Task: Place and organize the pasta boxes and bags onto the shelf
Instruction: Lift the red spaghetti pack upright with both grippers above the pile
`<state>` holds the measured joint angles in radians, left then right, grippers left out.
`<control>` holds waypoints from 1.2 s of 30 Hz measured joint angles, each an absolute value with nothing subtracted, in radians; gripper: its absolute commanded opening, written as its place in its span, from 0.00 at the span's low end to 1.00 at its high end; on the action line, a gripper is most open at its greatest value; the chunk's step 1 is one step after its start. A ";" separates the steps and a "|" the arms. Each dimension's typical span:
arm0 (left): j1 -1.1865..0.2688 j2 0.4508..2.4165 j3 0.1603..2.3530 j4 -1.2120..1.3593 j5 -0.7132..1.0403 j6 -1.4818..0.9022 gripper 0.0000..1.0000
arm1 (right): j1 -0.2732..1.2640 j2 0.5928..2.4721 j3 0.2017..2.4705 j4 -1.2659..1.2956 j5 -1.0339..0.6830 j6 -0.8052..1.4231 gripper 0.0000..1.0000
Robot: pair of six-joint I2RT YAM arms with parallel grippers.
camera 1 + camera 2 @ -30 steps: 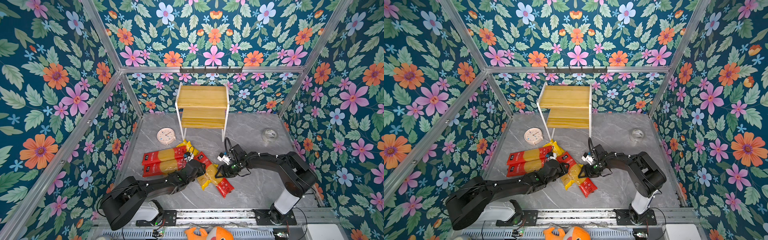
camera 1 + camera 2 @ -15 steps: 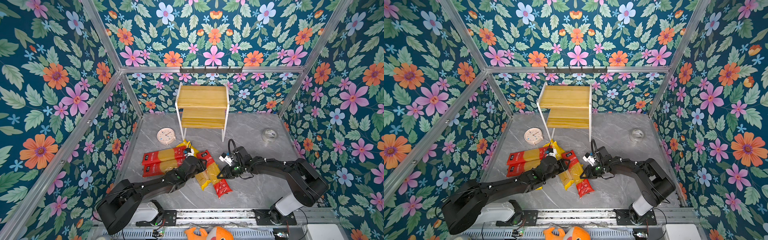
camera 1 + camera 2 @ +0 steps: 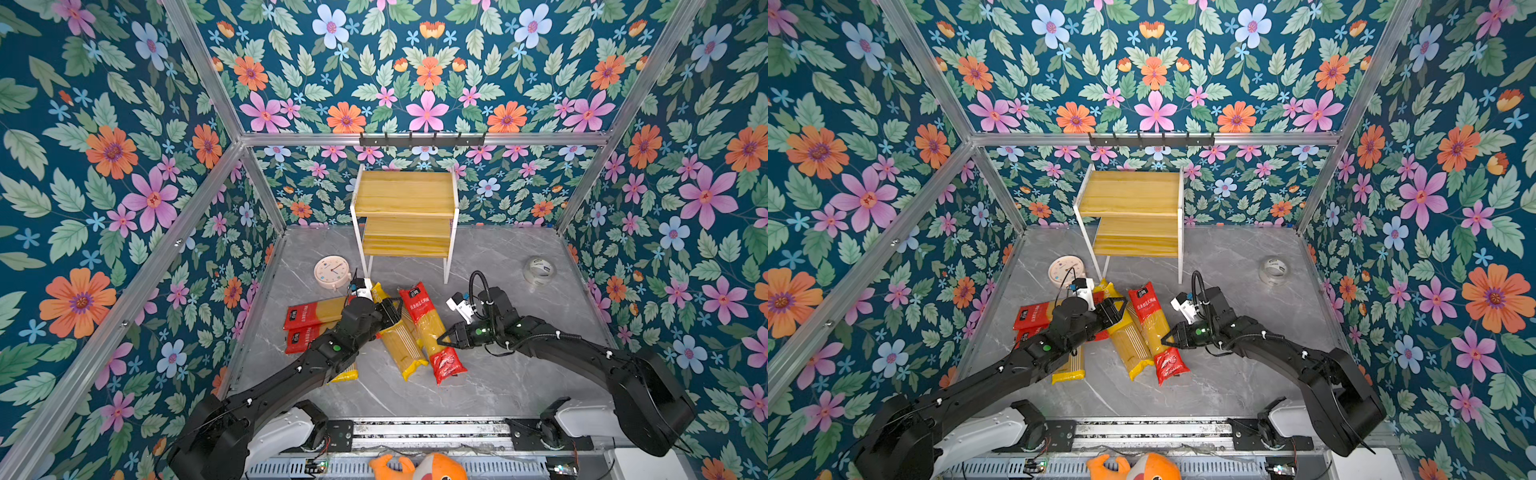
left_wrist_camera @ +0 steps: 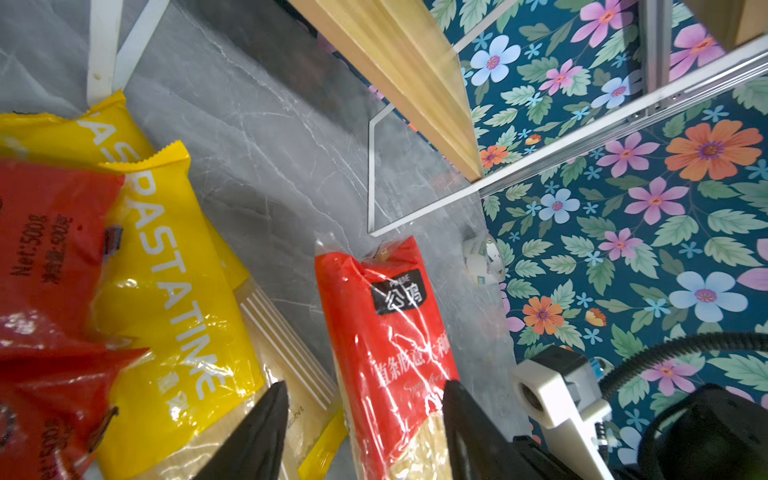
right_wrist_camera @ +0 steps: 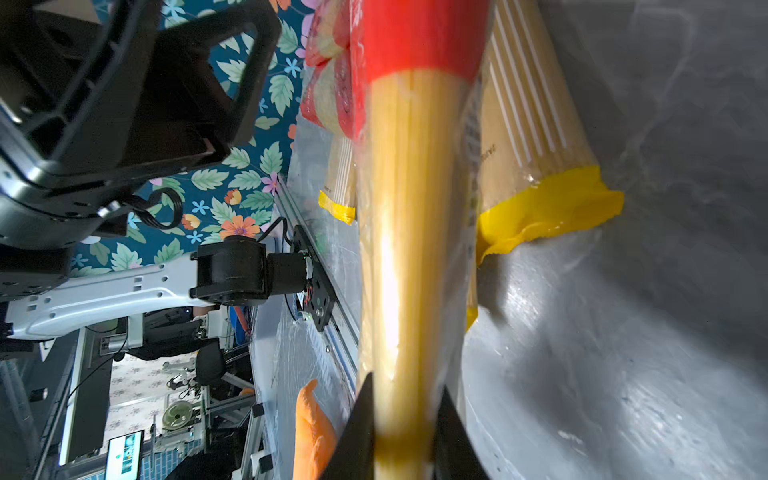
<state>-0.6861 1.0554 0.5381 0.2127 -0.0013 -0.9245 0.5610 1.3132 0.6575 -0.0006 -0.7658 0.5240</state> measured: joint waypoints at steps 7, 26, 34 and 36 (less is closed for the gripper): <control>-0.603 1.010 0.538 0.243 0.034 -0.856 0.75 | 0.563 1.242 0.586 0.157 -0.646 0.574 0.00; -0.576 0.965 0.481 0.379 0.144 -0.731 0.80 | 0.594 1.213 0.574 0.342 -0.532 0.598 0.00; -0.614 1.028 0.416 0.546 0.225 -0.791 0.82 | 0.606 1.190 0.554 0.397 -0.514 0.650 0.00; -0.641 1.063 0.427 0.590 0.245 -0.806 0.83 | 0.616 1.188 0.558 0.401 -0.513 0.651 0.00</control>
<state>-0.6411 1.0634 0.4267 0.5903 0.2447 -0.8059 0.6159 1.1885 0.5579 0.4007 -0.5129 0.6510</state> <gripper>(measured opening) 0.826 0.177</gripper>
